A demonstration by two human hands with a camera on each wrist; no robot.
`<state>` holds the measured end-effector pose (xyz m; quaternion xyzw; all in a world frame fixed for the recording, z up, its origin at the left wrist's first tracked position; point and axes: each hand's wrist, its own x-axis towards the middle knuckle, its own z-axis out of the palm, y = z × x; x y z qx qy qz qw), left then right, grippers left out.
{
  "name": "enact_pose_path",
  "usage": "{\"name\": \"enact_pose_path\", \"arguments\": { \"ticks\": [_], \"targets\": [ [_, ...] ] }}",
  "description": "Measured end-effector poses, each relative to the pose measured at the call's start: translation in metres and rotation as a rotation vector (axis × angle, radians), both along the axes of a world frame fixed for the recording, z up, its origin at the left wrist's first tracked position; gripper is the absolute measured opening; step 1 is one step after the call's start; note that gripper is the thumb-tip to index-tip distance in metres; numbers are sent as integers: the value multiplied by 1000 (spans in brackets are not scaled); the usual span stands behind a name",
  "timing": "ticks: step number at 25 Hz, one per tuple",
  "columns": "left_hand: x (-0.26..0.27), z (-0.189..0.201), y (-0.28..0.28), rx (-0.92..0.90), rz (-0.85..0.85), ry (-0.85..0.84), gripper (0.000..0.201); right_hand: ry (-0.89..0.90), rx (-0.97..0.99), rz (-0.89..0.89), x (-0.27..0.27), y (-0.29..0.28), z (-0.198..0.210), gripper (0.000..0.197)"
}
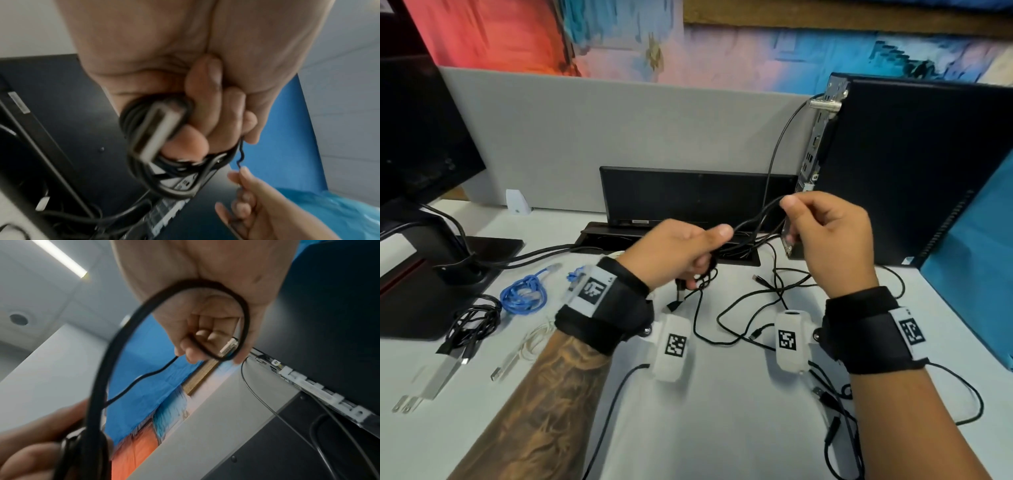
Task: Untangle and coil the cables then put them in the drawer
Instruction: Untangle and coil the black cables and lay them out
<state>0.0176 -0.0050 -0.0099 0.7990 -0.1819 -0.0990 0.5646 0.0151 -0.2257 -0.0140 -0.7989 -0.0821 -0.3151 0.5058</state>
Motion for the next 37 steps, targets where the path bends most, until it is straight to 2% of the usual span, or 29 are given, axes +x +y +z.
{"name": "enact_pose_path", "arguments": {
  "ticks": [2, 4, 5, 7, 10, 11, 13, 15, 17, 19, 21, 23, 25, 26, 27, 30, 32, 34, 36, 37],
  "targets": [
    [-2, -6, -15, -153, -171, 172, 53, -29, 52, -47, 5, -1, -6, 15],
    [-3, -4, -20, -472, -328, 359, 41, 8, 58, -86, 11, -2, -14, 17],
    [0, -2, -18, -645, -355, 406, 31, 46, 29, -93, 12, -1, -18, 18],
    [6, 3, -11, -943, -332, 420, 20, 170, -93, -14, 12, 5, -25, 21],
    [21, 4, 3, -1192, -180, 304, 22, 426, -271, 328, -2, 34, -22, 19],
    [25, 2, 7, -1197, -81, 232, 23, 473, -315, 413, -8, 42, -18, 17],
    [30, -2, 12, -1105, 122, 90, 21, 473, -437, 426, -19, 48, -5, 15],
    [29, -7, 9, -936, 258, -40, 19, 459, -515, 389, -29, 45, 8, 13],
    [24, -11, 0, -681, 313, -197, 16, 442, -544, 403, -37, 40, 18, 9],
    [18, -14, -8, -307, 318, -409, 14, 311, -557, 352, -41, 38, 24, 5],
    [14, -16, -13, -81, 249, -489, 20, 152, -471, 266, -39, 33, 27, 6],
    [12, -15, -13, -50, 106, -377, 33, 53, -374, 195, -34, 27, 28, 8],
    [8, -12, -13, 14, -13, -276, 36, -29, -318, 154, -28, 26, 23, 8],
    [7, -10, -12, -24, -58, -211, 34, -62, -276, 153, -24, 27, 19, 7],
    [7, -8, -10, -153, -100, -112, 32, -82, -232, 161, -19, 29, 13, 8],
    [9, 6, 4, -807, -255, 325, 31, 6, -180, 212, -10, 40, -6, 17],
    [15, 11, 16, -1195, -274, 467, 26, 187, -274, 302, -10, 52, -16, 21],
    [21, 11, 20, -1318, -172, 385, 20, 289, -394, 389, -14, 62, -18, 29],
    [25, 7, 19, -1247, -17, 224, 18, 284, -498, 400, -20, 65, -11, 35],
    [27, 5, 18, -1154, 66, 134, 17, 279, -525, 386, -23, 65, -5, 35]
  ]
}}
